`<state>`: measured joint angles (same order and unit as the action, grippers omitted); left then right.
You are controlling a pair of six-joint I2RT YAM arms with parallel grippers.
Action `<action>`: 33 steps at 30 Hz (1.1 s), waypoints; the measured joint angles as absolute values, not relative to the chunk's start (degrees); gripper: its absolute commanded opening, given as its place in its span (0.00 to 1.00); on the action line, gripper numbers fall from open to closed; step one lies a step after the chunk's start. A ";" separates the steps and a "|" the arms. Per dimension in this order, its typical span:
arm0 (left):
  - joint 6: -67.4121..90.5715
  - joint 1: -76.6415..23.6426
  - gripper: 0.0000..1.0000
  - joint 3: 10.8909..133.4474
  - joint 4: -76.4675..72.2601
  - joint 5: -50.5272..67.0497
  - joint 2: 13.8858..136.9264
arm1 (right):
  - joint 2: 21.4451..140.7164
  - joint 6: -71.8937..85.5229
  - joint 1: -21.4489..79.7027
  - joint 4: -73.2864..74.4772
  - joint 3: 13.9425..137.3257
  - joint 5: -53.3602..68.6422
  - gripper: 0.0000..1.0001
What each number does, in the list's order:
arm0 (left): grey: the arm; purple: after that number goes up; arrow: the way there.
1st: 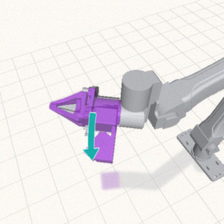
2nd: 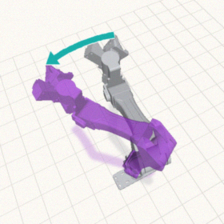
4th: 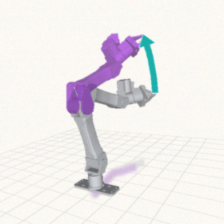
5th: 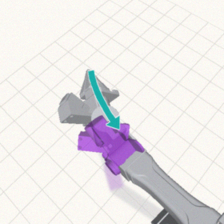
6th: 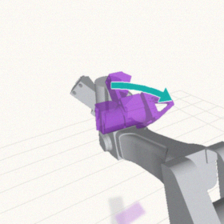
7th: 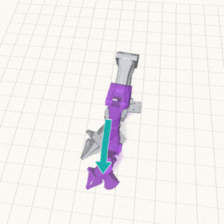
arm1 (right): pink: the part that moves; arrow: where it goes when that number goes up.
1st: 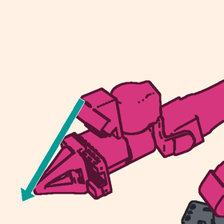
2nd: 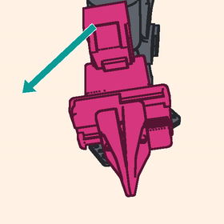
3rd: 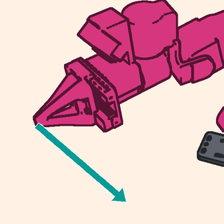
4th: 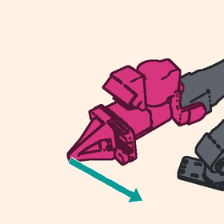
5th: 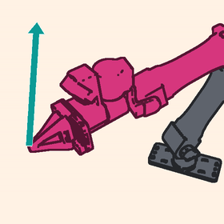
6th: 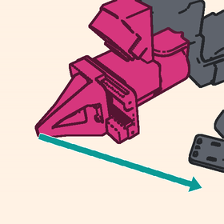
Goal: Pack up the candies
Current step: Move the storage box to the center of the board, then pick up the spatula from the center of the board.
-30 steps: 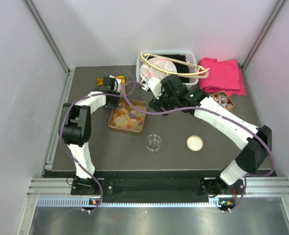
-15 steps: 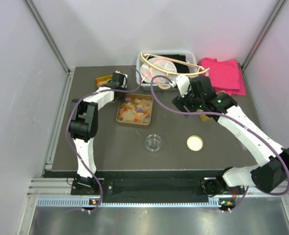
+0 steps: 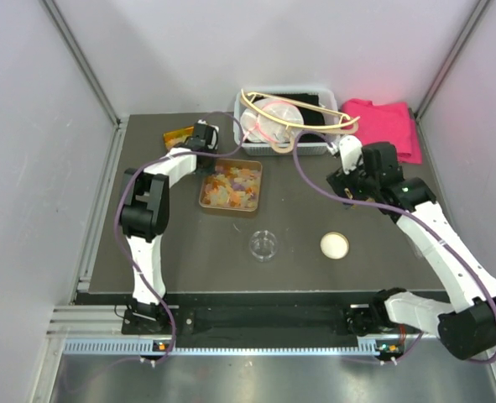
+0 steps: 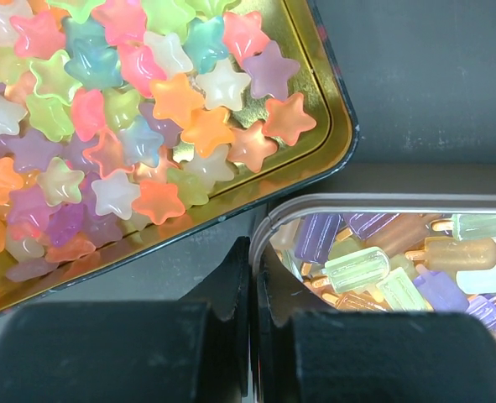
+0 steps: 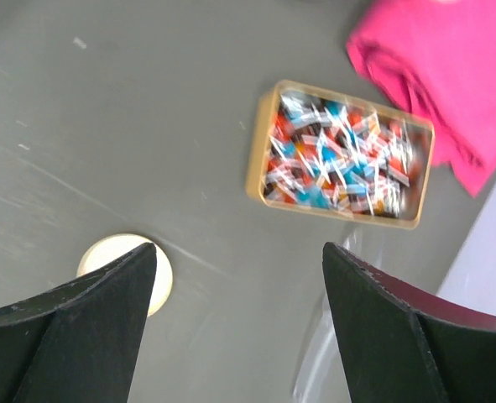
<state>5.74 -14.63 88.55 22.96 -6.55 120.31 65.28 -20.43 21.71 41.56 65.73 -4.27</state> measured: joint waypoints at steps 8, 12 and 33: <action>4.97 -15.92 0.56 88.29 22.61 -5.10 120.29 | 61.60 -22.46 3.36 42.02 57.30 -1.61 0.79; 4.51 -16.08 0.64 87.33 22.41 -3.84 120.27 | 59.72 -25.96 -7.60 42.94 53.01 2.00 0.80; 2.87 -16.38 0.82 83.40 22.98 0.30 114.59 | 60.88 -37.56 -26.06 36.82 37.89 7.94 0.79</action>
<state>2.87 -16.38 83.40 22.98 0.30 114.59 60.88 -37.56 -26.06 36.82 37.89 7.94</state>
